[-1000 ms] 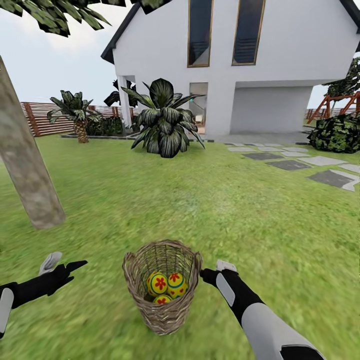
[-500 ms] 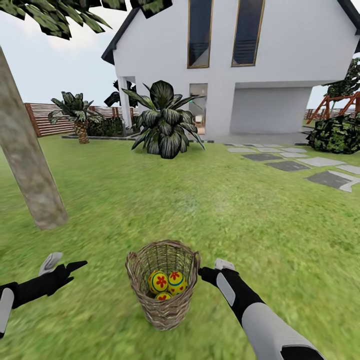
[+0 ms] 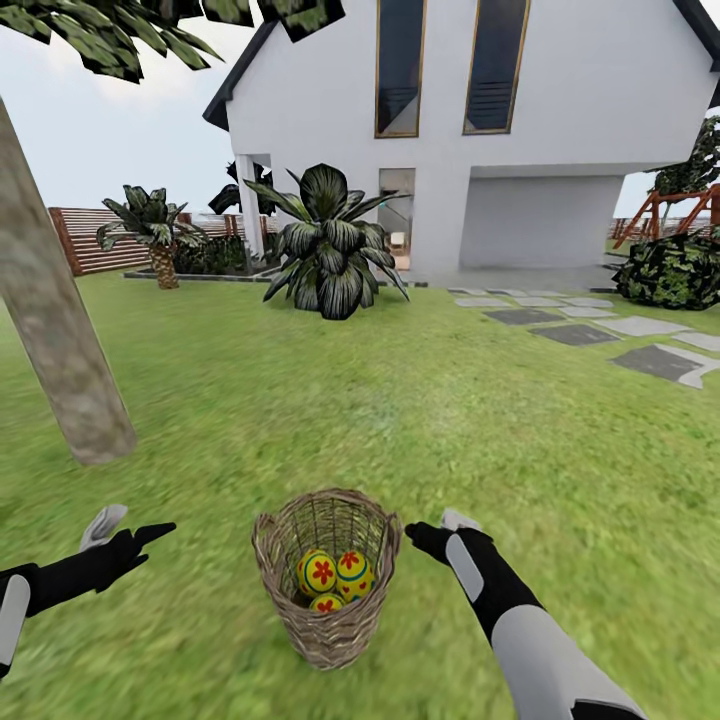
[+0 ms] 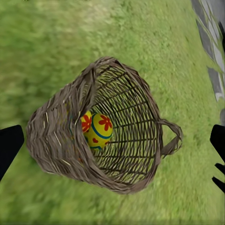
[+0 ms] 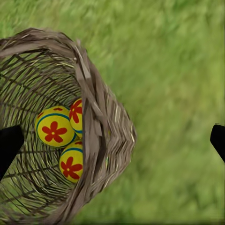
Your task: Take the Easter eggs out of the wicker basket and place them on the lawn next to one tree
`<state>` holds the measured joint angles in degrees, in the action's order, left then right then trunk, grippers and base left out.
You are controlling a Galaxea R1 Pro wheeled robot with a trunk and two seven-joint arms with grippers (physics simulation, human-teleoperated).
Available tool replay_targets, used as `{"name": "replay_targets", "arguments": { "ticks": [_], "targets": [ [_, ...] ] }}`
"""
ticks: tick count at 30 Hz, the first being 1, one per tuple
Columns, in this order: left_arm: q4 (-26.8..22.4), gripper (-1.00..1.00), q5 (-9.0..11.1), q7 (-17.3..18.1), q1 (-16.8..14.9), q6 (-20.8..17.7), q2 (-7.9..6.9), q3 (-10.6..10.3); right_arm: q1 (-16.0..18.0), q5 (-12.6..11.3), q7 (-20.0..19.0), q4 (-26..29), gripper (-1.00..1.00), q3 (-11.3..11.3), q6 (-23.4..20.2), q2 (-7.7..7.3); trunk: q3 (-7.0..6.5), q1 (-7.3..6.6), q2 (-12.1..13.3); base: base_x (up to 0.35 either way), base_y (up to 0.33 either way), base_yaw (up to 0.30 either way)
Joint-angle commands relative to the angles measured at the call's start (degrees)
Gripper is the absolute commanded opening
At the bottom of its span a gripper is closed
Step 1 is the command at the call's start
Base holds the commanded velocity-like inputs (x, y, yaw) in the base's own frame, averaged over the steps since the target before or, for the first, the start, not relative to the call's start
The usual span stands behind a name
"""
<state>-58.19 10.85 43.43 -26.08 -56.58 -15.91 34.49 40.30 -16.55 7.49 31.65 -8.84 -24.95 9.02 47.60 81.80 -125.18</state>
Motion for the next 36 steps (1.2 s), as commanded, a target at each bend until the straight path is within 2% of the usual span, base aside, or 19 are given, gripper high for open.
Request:
{"name": "replay_targets", "arguments": {
  "ticks": [1,5,8,11,16,19,22,24,26,29,33,36],
  "targets": [
    [0.0,1.0,-0.1,0.2,-0.1,-0.3,0.01,0.1,0.0,-0.6,0.3,0.2,1.0,-0.6,-0.5,0.04,-0.12,-0.23,0.4,0.0,0.0,0.0],
    [0.0,1.0,-0.1,-0.7,-0.1,-0.3,0.0,0.1,0.1,-0.6,0.2,1.9,1.0,-1.4,-2.8,-0.04,-0.84,-1.11,2.0,0.0,0.0,0.0],
    [0.0,1.0,-0.1,-1.4,-0.1,-0.4,0.0,0.1,0.2,-0.4,0.2,2.9,1.0,-1.6,-4.9,-0.76,-1.38,-1.77,3.2,0.0,0.0,0.0],
    [0.0,1.0,-0.1,-1.7,-0.1,-0.4,-0.05,0.0,0.2,-0.5,0.2,3.2,1.0,-1.6,-6.9,-2.95,-1.92,-2.43,4.4,0.0,0.0,0.0],
    [0.1,1.0,-0.3,-2.8,-0.1,-0.3,-0.08,-0.1,-1.3,-0.5,0.2,3.3,1.0,-1.6,-7.5,-4.39,-2.82,-3.53,6.4,0.0,0.0,0.0],
    [0.2,1.0,-0.7,-6.2,-0.1,-0.1,-0.04,-0.1,-3.3,-0.3,0.2,3.4,1.0,-1.7,-7.4,-4.72,-3.36,-4.19,7.6,0.0,0.0,0.0],
    [0.5,1.0,-0.9,-13.1,0.0,0.5,-0.01,0.0,-5.4,-0.4,0.1,3.4,1.0,-1.7,-7.1,-6.2,-3.89,-4.85,8.8,0.0,0.0,0.0],
    [1.6,1.0,-0.9,-16.4,0.0,0.9,-0.02,0.2,-6.2,-0.4,0.1,3.4,1.0,-1.7,-7.0,-7.09,-4.25,-5.29,9.6,0.0,0.0,0.0],
    [3.7,1.0,-1.0,-18.8,0.0,2.2,-0.07,0.3,-6.7,-0.3,0.1,3.4,1.0,-1.7,-7.0,-7.64,-4.61,-5.73,10.4,0.0,0.0,0.0],
    [8.1,1.0,-1.1,-20.9,0.0,6.6,-0.14,0.4,-7.4,0.0,0.3,3.3,1.0,-1.7,-6.5,-8.23,-5.15,-6.38,11.6,0.0,0.0,0.0],
    [15.0,1.0,-1.2,-23.4,0.0,12.9,-0.21,0.3,-11.8,0.3,0.3,3.2,1.0,-1.7,-0.7,-9.17,-5.87,-7.26,13.2,0.0,0.0,0.0],
    [17.9,1.0,-1.3,-25.5,0.0,16.1,-0.18,0.2,-14.7,0.3,0.2,3.1,1.0,-1.7,3.1,-9.93,-6.41,-7.92,14.4,0.0,0.0,0.0]
  ]
}}
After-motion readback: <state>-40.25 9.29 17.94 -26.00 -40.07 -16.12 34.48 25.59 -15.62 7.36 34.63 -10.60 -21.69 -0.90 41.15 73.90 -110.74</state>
